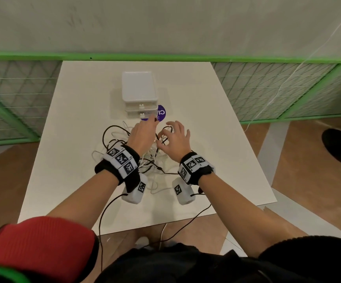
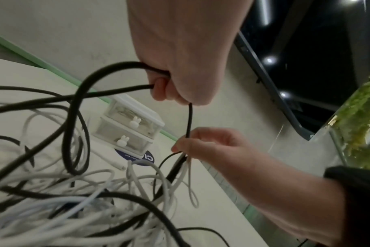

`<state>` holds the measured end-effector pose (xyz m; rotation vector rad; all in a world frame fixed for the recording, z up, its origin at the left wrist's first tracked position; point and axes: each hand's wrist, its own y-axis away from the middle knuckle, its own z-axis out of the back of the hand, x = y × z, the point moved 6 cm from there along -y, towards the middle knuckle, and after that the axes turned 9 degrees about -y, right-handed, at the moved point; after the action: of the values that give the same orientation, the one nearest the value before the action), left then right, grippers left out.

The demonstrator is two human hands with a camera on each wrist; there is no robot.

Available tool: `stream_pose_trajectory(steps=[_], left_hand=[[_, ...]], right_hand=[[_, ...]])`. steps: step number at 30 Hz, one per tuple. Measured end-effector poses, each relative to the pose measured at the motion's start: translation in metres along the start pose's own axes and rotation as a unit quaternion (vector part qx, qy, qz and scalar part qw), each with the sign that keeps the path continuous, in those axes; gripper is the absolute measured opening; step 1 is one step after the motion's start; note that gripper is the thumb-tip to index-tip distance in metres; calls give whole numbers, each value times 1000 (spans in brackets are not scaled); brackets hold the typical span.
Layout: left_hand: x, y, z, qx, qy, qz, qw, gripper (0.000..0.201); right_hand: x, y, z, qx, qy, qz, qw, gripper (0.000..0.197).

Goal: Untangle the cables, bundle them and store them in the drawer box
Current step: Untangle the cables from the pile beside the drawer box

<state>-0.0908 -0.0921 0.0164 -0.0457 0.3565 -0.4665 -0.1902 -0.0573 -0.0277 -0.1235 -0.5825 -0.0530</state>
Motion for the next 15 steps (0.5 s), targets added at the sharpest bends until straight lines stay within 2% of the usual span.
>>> stream_pose_trajectory(steps=[3,6,8,10,11,13,14,15], left_hand=[[12,-1,14,-42,41,47,997,26],[34,-9,42,-94,93,97,986,26],[38,-17,60,-119,127,102,979,25],[31,-26,63,-107,153,85,979,25],[26,-29,61,-91,158,75,980,25],[19,-30,53,-67,168,63,981,25],[16,-30,49,-60,175,57,981,25],[11,-29,47,-57,182,49,980,25]], right_hand=[[-2,-1,0,22,-7,11,1000,20],[-23,9,-7,87,71,-25,993,20],[-40,21,-18,166,152,-67,972,24],[-49,27,-21,180,161,-101,965,26],[-48,25,-17,149,133,-111,973,27],[-33,18,4,5,21,-82,996,27],[-20,15,15,-61,-58,-48,995,26],[-5,12,20,-83,-141,-15,986,27]])
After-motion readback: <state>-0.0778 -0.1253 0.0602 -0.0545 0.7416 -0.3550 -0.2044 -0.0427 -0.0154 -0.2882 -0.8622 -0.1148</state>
